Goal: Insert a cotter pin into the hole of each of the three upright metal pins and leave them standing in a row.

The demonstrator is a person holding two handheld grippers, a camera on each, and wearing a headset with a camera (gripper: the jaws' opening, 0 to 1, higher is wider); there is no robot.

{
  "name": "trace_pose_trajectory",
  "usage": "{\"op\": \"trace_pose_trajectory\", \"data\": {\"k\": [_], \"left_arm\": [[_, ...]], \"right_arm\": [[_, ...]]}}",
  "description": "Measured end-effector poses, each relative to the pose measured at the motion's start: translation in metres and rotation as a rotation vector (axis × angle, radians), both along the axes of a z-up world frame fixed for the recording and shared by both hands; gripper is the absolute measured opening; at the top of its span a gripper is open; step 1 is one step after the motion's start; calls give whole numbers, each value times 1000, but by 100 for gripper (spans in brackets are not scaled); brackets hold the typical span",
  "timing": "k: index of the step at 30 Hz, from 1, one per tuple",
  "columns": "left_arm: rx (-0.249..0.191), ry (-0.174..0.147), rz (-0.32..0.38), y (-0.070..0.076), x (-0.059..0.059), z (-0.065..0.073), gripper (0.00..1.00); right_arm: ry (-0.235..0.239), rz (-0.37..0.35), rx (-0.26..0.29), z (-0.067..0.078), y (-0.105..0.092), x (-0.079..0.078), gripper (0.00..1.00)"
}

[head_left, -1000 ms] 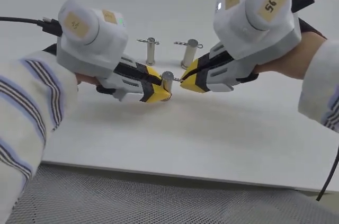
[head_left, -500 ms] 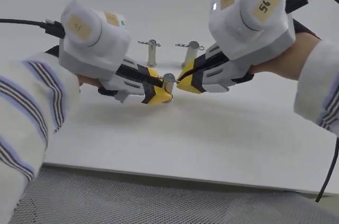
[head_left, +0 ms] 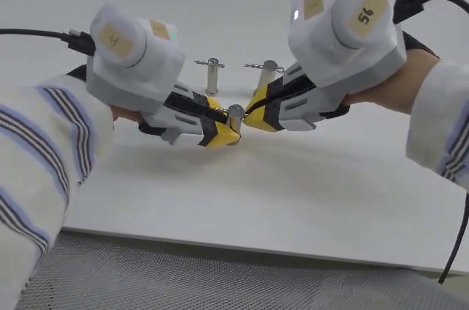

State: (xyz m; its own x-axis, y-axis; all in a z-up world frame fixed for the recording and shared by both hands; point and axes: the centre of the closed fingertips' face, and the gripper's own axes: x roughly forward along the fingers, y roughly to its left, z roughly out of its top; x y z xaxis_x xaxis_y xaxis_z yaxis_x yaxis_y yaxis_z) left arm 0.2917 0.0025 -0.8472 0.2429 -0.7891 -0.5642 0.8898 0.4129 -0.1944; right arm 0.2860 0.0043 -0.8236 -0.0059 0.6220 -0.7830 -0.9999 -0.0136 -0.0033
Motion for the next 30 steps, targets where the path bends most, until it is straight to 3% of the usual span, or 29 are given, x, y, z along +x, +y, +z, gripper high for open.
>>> {"op": "trace_pose_trajectory", "data": {"k": [3, 17, 30], "left_arm": [[-5, 4, 7, 0, 0, 0, 13], [-7, 10, 15, 1, 1, -1, 12], [7, 5, 12, 3, 0, 0, 12]], "right_arm": [[8, -1, -4, -3, 0, -1, 10], [19, -42, -18, -3, -16, 3, 7], [53, -79, 11, 1, -8, 1, 3]]}}
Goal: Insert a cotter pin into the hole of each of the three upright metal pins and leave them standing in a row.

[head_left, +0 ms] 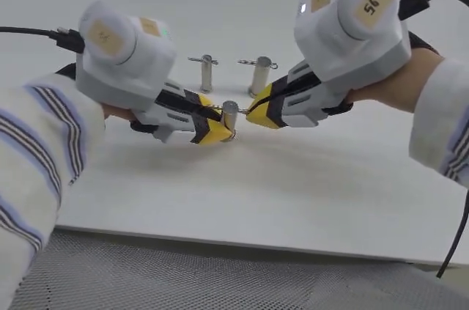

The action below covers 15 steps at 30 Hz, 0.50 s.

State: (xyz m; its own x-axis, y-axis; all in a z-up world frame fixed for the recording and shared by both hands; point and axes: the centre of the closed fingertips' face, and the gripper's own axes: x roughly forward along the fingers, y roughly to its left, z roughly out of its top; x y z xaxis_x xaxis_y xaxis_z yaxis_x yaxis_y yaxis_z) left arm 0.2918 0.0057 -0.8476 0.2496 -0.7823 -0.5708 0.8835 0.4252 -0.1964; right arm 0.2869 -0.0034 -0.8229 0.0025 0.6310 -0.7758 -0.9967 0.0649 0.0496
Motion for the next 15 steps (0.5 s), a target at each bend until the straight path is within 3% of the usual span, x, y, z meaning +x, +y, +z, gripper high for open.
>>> {"op": "trace_pose_trajectory", "data": {"k": [15], "left_arm": [[4, -7, 0, 0, 0, 1, 12]], "right_arm": [[-5, -7, 3, 1, 3, -2, 4]]}}
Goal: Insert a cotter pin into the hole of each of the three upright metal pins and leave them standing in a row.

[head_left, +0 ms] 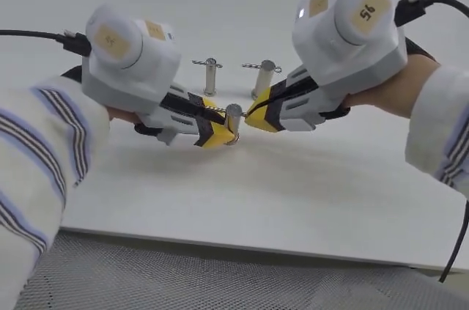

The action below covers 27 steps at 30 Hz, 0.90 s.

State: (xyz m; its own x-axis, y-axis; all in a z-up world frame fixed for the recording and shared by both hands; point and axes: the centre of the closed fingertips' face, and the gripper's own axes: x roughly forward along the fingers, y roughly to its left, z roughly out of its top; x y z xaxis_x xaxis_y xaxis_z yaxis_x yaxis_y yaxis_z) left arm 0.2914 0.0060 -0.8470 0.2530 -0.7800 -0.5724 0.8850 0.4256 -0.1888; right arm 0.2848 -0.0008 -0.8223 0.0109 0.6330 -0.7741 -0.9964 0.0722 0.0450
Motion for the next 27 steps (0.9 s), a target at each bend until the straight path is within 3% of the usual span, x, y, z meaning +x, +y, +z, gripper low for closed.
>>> {"op": "trace_pose_trajectory", "data": {"k": [11, 21, 24, 27], "left_arm": [[15, 7, 0, 2, -2, -1, 12], [29, 19, 7, 13, -7, 0, 18], [31, 23, 13, 16, -8, 1, 19], [54, 38, 5, 21, -14, -2, 21]], "right_arm": [[-6, -17, 25, -2, -2, -4, 10], [15, -54, 105, -9, 10, -3, 16], [-2, -43, 123, -10, 14, -2, 18], [4, -49, 137, -11, 18, 0, 19]]}}
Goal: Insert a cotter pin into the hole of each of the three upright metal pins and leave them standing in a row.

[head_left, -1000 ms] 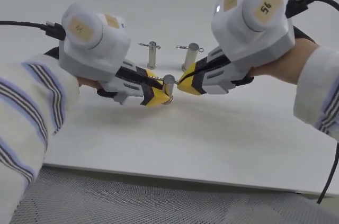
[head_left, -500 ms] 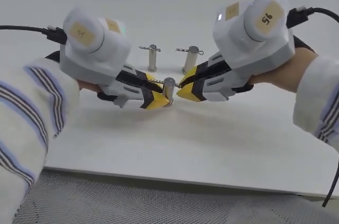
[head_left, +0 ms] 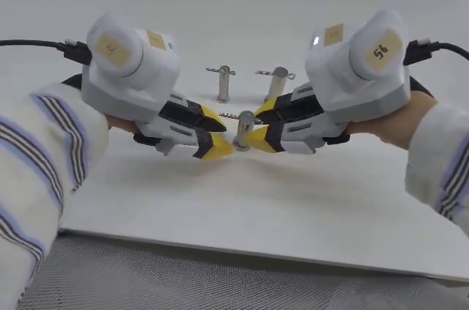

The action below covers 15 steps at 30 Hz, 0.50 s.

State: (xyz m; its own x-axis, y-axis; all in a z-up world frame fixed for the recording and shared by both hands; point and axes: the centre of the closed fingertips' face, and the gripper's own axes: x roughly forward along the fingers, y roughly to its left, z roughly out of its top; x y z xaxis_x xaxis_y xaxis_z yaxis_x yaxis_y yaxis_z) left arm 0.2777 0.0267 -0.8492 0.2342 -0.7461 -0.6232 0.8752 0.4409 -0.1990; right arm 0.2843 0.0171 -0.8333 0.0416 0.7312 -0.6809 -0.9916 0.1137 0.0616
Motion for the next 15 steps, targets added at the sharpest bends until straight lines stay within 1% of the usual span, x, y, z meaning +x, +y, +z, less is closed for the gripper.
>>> {"op": "trace_pose_trajectory", "data": {"k": [3, 6, 10, 13, 15], "left_arm": [[4, 8, -4, 5, -6, 1, 25], [-17, 28, 10, 9, -12, 4, 30], [-14, 25, 23, 16, -18, 8, 40], [-6, 31, 45, 22, -22, 9, 45], [-18, 32, 55, 24, -24, 12, 49]], "right_arm": [[6, -8, 16, -1, 2, 0, 19], [1, -3, 28, -2, 5, 1, 19], [-14, 11, 42, -5, 7, 1, 19], [-16, 10, 53, -5, 9, 0, 18], [-16, 9, 54, -6, 9, 0, 18]]}}
